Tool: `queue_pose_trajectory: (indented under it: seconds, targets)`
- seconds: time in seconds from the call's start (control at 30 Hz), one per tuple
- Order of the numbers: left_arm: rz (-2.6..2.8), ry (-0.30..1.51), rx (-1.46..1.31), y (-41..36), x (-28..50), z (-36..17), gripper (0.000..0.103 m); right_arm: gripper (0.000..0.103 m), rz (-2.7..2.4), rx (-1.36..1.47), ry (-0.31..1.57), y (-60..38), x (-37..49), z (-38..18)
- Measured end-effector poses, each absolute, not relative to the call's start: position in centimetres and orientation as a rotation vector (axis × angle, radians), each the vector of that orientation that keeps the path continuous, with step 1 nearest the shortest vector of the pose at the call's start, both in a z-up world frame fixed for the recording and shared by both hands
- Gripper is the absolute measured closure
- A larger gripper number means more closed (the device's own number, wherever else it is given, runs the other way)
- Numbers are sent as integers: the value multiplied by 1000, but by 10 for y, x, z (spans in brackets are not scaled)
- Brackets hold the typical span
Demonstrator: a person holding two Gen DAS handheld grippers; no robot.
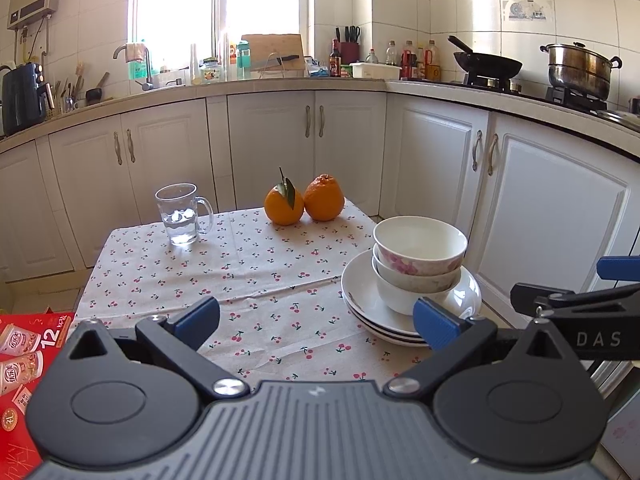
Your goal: Organize plates and bowls
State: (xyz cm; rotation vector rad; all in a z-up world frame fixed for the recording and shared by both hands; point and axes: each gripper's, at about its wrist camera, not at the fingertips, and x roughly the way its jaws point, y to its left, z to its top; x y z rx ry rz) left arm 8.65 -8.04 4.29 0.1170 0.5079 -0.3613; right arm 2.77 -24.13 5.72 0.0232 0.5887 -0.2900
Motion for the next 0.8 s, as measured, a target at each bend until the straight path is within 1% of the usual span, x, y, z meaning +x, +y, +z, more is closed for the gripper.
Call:
queue_pose_trajectory:
  seconds: [0.8]
  targets:
    - [-361,512,115,-82,87,44,1,0,-297,10,582,-241,29,58]
